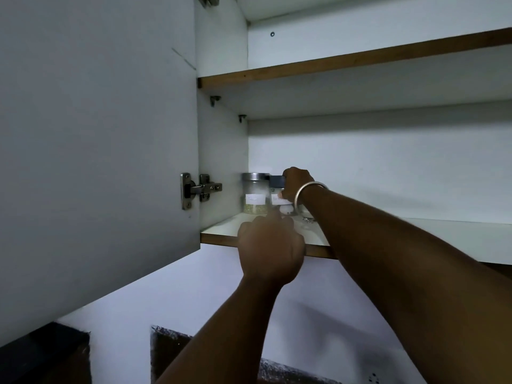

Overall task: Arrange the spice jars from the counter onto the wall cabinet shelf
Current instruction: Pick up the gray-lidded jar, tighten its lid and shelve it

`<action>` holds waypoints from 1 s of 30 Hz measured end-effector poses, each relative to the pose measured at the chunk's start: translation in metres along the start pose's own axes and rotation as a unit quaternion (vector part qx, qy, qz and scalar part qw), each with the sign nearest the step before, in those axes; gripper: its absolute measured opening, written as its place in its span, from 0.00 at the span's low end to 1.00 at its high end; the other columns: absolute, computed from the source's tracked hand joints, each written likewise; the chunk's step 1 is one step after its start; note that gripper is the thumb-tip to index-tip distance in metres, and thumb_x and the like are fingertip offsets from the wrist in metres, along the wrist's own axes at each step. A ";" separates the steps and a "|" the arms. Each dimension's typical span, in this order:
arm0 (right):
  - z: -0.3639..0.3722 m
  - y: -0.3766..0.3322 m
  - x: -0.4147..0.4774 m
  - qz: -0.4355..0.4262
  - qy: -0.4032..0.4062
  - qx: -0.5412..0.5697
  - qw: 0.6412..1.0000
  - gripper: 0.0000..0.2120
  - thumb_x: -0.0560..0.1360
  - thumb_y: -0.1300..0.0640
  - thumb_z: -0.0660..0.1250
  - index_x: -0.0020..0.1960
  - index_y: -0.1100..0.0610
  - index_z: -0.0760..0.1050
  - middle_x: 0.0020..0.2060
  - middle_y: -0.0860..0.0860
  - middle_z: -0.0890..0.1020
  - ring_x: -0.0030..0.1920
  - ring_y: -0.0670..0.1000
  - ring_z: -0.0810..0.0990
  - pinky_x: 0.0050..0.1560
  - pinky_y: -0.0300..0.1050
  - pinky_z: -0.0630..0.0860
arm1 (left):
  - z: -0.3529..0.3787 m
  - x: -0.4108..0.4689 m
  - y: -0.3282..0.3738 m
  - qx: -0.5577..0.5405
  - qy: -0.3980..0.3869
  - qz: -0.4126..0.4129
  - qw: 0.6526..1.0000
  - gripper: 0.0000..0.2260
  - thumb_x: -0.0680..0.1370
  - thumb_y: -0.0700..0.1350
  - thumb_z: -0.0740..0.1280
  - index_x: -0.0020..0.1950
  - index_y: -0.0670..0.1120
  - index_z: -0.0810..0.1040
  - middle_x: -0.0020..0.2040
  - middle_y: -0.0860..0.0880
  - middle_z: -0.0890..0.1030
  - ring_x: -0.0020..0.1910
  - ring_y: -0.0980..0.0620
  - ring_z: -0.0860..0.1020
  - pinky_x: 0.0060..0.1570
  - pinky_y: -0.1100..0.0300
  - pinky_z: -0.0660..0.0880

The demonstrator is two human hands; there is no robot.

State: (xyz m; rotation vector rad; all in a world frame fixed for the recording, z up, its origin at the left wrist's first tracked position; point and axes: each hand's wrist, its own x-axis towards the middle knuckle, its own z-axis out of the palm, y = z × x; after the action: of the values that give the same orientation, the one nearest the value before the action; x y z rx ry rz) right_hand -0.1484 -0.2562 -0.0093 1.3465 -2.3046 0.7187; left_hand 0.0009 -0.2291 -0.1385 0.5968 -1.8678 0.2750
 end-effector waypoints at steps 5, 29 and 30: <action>0.000 0.001 0.003 0.001 0.000 -0.019 1.000 0.15 0.74 0.58 0.75 0.59 0.61 0.80 0.57 0.60 0.84 0.59 0.61 0.82 0.55 0.46 0.77 | 0.002 0.000 0.000 -0.011 0.017 0.002 1.000 0.14 0.75 0.50 0.57 0.40 0.48 0.81 0.42 0.49 0.81 0.38 0.46 0.76 0.42 0.54 0.65; -0.060 0.012 -0.324 -0.080 0.052 0.066 0.993 0.13 0.72 0.54 0.62 0.49 0.60 0.80 0.48 0.60 0.86 0.52 0.62 0.82 0.49 0.50 0.77 | -0.079 -0.110 0.063 -0.362 -0.096 -0.011 0.927 0.14 0.83 0.37 0.55 0.62 0.34 0.76 0.55 0.38 0.81 0.54 0.41 0.80 0.55 0.46 0.75; -0.051 0.017 -0.352 -0.072 0.071 0.111 0.989 0.12 0.71 0.55 0.62 0.47 0.60 0.80 0.45 0.57 0.85 0.49 0.59 0.83 0.47 0.50 0.78 | -0.086 -0.138 0.071 -0.411 -0.093 -0.023 0.906 0.11 0.83 0.35 0.55 0.61 0.35 0.75 0.53 0.43 0.81 0.51 0.48 0.79 0.52 0.51 0.75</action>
State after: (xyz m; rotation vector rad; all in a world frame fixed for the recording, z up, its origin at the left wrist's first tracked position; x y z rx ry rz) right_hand 0.0059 0.0235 -0.1670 1.4872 -2.0403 1.0132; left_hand 0.0710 -0.0924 -0.2276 0.0765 -1.9289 -0.6095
